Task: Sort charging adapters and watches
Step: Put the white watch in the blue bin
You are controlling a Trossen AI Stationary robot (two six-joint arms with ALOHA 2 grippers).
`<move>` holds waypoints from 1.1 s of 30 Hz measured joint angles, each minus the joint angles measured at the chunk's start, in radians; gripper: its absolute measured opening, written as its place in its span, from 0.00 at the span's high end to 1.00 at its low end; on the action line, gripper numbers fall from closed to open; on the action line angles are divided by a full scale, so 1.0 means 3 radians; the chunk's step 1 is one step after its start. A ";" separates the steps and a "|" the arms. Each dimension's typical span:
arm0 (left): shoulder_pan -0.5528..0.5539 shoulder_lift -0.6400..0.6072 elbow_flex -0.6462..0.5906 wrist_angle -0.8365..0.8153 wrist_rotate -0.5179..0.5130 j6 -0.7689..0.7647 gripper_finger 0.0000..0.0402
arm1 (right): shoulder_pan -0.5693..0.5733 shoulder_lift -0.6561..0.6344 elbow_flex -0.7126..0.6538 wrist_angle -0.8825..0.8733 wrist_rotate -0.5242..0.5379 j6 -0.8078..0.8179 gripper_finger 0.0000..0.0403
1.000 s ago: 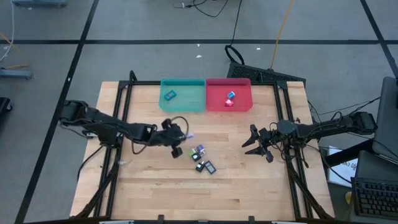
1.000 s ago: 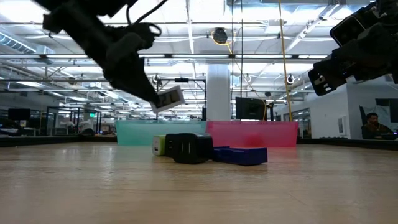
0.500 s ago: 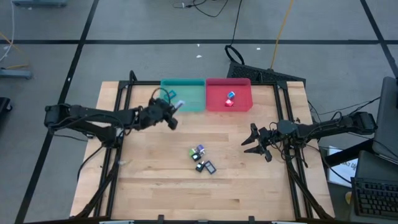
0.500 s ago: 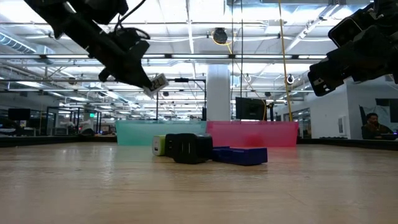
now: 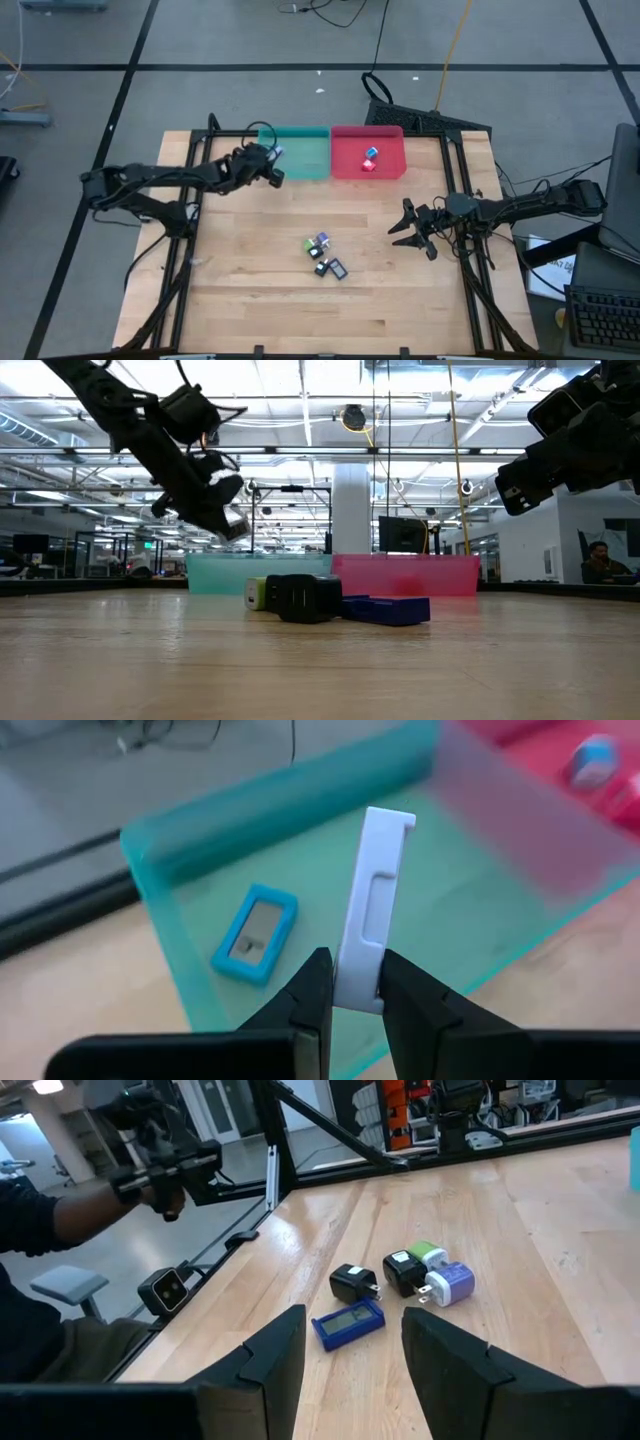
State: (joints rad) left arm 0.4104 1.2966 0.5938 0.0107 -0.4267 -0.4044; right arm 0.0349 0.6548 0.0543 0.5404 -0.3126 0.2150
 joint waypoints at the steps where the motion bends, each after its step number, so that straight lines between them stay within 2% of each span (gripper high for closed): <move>1: 0.0025 0.0042 0.0000 -0.0009 0.0014 -0.0014 0.85 | 0.0000 0.0000 0.0000 0.0001 0.0001 0.0000 0.61; 15: 0.0130 0.0446 0.0004 -0.0029 0.0085 -0.0166 0.84 | 0.0000 0.0000 0.0000 -0.0010 0.0000 0.0001 0.61; 33: 0.0130 0.0456 0.0004 -0.0040 0.0085 -0.0137 0.82 | 0.0000 0.0000 0.0000 -0.0023 0.0000 0.0001 0.61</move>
State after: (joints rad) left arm 0.4496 1.4334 0.5949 -0.0013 -0.4011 -0.4454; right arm 0.0349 0.6548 0.0544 0.5335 -0.3126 0.2153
